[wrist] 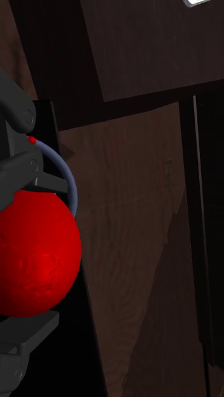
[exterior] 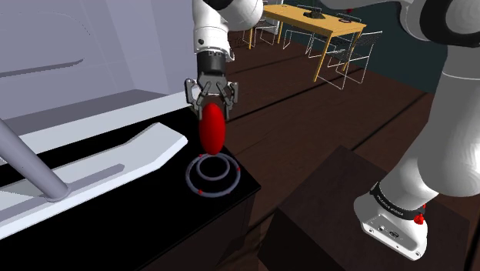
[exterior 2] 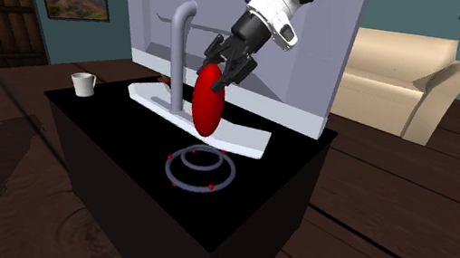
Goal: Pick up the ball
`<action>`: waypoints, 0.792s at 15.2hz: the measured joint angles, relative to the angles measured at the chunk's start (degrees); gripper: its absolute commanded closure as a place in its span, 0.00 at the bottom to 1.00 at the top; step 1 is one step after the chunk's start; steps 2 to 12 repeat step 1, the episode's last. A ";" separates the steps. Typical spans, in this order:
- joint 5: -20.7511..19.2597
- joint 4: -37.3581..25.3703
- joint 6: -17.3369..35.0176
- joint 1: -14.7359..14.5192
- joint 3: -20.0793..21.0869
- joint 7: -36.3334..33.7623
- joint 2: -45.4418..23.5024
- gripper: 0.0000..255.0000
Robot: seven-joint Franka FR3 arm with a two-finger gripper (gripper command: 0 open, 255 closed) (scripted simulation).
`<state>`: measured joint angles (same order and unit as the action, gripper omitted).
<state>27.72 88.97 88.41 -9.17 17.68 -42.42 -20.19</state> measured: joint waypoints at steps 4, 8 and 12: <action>0.07 -0.08 -0.33 0.05 0.02 -0.14 0.28 1.00; 0.07 -0.08 -0.33 0.05 0.02 -0.14 0.28 1.00; 0.07 -0.08 -0.33 0.05 0.02 -0.14 0.28 1.00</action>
